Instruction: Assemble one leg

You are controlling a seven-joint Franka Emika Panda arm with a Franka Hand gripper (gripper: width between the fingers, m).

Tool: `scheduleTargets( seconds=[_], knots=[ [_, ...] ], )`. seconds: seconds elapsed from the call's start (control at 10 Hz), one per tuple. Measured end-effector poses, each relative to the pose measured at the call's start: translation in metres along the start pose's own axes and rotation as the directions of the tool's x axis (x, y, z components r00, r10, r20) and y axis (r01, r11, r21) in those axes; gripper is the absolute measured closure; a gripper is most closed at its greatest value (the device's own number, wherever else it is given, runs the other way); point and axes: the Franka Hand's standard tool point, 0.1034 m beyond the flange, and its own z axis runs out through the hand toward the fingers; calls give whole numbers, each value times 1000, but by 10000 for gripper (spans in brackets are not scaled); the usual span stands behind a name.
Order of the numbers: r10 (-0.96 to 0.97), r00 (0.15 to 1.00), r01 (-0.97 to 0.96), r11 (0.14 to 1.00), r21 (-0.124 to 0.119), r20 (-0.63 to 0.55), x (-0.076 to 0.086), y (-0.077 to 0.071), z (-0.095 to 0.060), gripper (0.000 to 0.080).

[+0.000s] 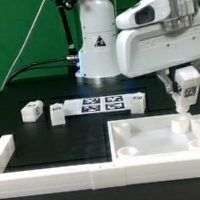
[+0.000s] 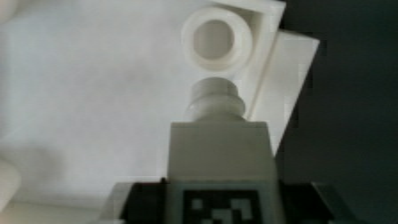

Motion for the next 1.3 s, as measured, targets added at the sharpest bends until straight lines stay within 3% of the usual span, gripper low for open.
scheduleTargets(
  seconds=[0.3, 0.4, 0.6, 0.7, 0.8, 0.9, 1.0, 1.3],
  knots=[
    [-33, 999, 33, 999, 16, -15, 52, 10, -2, 511],
    [-42, 998, 43, 999, 11, -43, 61, 13, -5, 511],
    [-44, 997, 45, 999, 6, -69, 62, 14, -4, 511],
    [-49, 983, 46, 999, -20, -177, 69, 19, -4, 511],
    [-56, 968, 48, 998, -41, -246, 64, 22, -1, 511],
    [-59, 969, 50, 998, -41, -242, 62, 22, 1, 511],
    [-61, 956, 47, 997, -56, -288, 61, 25, 2, 511],
    [-58, 960, 44, 998, -55, -274, 59, 30, 7, 511]
  ],
)
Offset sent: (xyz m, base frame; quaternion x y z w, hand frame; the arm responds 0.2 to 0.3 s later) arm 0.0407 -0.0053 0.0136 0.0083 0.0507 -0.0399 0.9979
